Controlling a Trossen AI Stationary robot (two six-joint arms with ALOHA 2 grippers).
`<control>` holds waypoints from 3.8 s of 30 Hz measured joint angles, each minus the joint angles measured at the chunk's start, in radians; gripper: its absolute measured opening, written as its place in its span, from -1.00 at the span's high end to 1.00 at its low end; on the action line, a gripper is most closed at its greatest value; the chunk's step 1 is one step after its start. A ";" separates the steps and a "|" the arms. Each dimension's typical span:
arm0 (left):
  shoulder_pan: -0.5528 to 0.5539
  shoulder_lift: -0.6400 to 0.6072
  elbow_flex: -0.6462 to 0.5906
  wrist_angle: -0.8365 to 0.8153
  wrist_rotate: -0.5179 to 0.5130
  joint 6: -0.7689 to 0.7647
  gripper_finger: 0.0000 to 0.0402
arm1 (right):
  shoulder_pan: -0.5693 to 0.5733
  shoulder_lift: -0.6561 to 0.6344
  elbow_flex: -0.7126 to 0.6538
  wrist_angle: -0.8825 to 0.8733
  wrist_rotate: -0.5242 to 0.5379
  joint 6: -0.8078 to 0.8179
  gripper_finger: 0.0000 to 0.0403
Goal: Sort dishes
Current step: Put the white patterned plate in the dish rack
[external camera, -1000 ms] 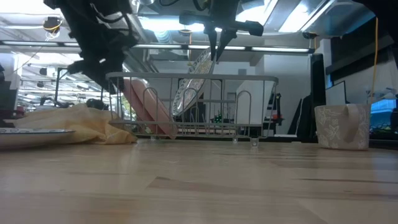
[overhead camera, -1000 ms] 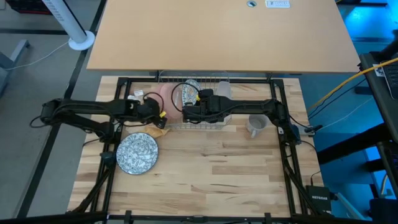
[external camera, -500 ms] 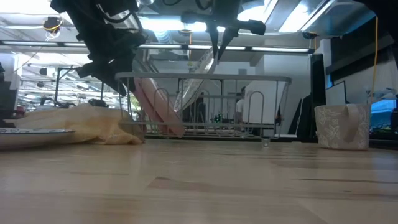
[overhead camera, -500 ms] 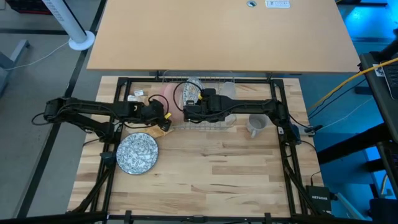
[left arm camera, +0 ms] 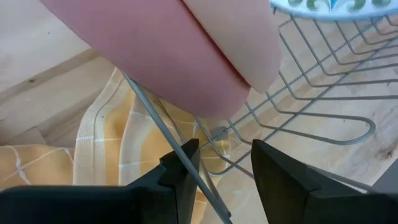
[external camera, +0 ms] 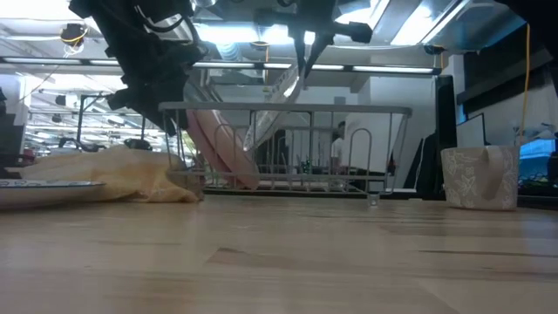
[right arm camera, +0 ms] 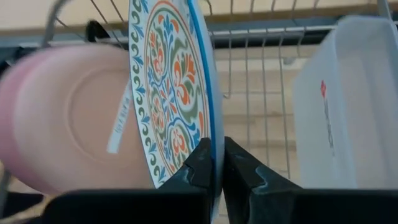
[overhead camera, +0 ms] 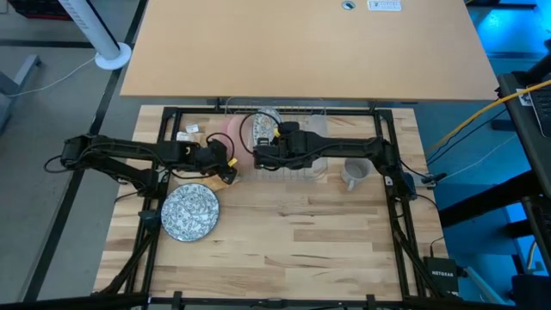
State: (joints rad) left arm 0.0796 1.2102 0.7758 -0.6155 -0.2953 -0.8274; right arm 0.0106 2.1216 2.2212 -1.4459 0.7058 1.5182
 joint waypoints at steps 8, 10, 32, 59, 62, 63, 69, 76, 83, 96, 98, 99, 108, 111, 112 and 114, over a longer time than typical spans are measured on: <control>0.000 0.000 0.000 0.000 -0.001 0.001 0.32 | -0.007 0.000 0.088 -0.092 0.032 0.001 0.92; 0.000 0.000 0.000 0.000 -0.003 0.001 0.32 | -0.006 0.000 0.094 -0.113 0.034 0.001 0.92; 0.001 -0.041 -0.003 0.003 0.021 -0.019 0.32 | -0.046 0.000 0.088 -0.125 -0.002 -0.056 0.92; 0.001 -0.043 -0.002 0.005 0.012 -0.009 0.32 | -0.091 0.000 0.088 -0.125 -0.120 -0.150 0.92; 0.001 -0.043 -0.001 0.004 0.012 -0.006 0.32 | -0.099 0.000 0.088 -0.125 -0.133 -0.189 0.92; 0.001 -0.043 -0.001 0.003 0.012 -0.006 0.32 | -0.105 -0.002 0.088 -0.125 -0.135 -0.199 0.92; 0.001 -0.043 0.000 0.001 0.012 -0.003 0.32 | -0.112 -0.045 0.087 -0.125 -0.139 -0.251 0.92; 0.001 -0.043 0.000 0.000 0.012 -0.003 0.32 | -0.110 -0.105 0.087 -0.126 -0.115 -0.262 0.92; 0.001 -0.044 0.000 -0.001 0.012 -0.003 0.32 | -0.114 -0.105 0.087 -0.126 -0.120 -0.346 0.92; 0.001 -0.054 0.000 -0.006 0.013 0.003 0.32 | -0.130 -0.105 0.087 -0.125 -0.117 -0.433 0.92; 0.001 -0.069 -0.002 -0.013 0.021 0.021 0.32 | -0.129 -0.105 0.087 -0.125 -0.122 -0.450 0.92; 0.001 -0.080 -0.002 -0.012 0.029 0.028 0.32 | -0.129 -0.105 0.087 -0.125 -0.124 -0.454 0.92; 0.001 -0.172 -0.002 -0.005 0.059 0.083 0.32 | -0.128 -0.105 0.087 -0.125 -0.165 -0.447 0.92; 0.001 -0.183 -0.002 -0.010 0.059 0.110 0.32 | -0.128 -0.105 0.087 -0.125 -0.179 -0.437 0.92; 0.001 -0.183 -0.002 -0.012 0.059 0.116 0.32 | -0.128 -0.105 0.087 -0.125 -0.182 -0.426 0.92; 0.001 -0.179 -0.002 -0.021 0.059 0.120 0.32 | -0.128 -0.105 0.087 -0.125 -0.187 -0.423 0.92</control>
State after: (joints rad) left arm 0.0811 1.0312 0.7742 -0.6363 -0.2359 -0.7071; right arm -0.1177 2.0171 2.3085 -1.5709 0.5188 1.0954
